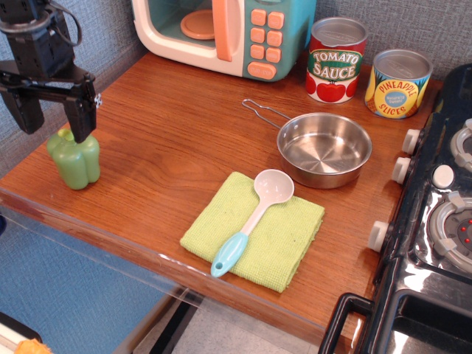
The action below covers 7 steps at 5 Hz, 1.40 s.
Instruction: Move green pepper into pot
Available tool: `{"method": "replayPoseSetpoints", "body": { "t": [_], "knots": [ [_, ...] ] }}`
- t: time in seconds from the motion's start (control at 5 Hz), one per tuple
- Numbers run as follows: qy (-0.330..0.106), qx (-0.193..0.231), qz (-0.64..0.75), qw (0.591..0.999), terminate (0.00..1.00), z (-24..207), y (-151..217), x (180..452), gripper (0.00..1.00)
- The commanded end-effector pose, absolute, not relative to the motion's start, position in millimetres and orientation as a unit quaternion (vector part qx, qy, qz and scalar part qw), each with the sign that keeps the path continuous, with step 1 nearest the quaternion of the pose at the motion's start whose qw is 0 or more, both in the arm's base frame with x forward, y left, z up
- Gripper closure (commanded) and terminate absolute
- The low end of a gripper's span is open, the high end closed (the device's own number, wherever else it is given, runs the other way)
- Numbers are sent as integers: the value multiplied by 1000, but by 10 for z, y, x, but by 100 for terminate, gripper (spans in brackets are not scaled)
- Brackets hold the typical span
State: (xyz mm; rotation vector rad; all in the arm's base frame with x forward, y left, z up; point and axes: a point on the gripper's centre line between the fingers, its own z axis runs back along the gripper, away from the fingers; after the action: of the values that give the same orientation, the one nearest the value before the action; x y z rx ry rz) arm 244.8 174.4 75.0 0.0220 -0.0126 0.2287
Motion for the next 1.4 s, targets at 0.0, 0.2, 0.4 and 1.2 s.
{"method": "replayPoseSetpoints", "body": {
  "t": [0.0,0.2,0.4,1.2],
  "knots": [
    [-5,21,106,994,0,727,1660,2443,100],
    [1,23,109,994,0,681,1654,2457,100],
    [1,22,109,994,0,671,1647,2472,100],
    [-111,-38,28,993,0,1536,309,3196,100]
  ]
}}
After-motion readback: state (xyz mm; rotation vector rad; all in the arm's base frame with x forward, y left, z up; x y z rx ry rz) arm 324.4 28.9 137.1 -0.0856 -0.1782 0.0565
